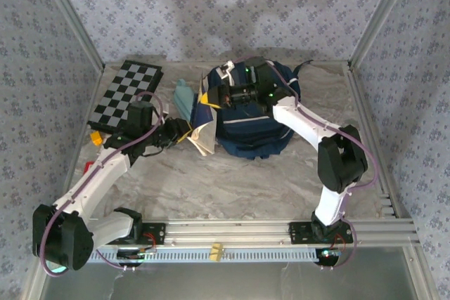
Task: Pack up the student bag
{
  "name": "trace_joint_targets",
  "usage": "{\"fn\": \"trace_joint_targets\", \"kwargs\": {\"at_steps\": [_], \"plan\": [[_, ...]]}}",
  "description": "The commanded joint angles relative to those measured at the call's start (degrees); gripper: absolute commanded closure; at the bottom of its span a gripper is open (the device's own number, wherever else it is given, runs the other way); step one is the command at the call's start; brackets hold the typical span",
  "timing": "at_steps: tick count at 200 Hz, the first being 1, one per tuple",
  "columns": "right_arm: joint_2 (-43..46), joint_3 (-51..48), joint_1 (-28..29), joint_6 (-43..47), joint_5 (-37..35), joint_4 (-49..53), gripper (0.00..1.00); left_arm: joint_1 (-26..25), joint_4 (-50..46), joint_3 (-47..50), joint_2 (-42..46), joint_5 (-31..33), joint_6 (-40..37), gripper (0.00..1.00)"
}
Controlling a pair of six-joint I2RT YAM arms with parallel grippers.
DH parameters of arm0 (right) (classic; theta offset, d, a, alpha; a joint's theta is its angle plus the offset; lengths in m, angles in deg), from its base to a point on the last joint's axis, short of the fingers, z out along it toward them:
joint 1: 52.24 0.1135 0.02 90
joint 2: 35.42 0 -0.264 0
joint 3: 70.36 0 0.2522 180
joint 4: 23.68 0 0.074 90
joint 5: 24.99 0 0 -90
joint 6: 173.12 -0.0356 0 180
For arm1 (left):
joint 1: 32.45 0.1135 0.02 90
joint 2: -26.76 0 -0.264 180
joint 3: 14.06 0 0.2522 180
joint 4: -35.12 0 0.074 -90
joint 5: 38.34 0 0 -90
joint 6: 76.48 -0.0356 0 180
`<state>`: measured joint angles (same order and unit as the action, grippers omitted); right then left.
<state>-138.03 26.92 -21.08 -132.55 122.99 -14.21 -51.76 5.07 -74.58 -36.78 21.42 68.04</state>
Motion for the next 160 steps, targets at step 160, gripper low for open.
{"fn": "trace_joint_targets", "kwargs": {"at_steps": [160], "plan": [[4.66, -7.06, -1.1, 5.67, -3.62, 7.03, 0.67, -1.34, -0.76, -2.05, -0.79, 3.98, -0.12, 1.0]]}}
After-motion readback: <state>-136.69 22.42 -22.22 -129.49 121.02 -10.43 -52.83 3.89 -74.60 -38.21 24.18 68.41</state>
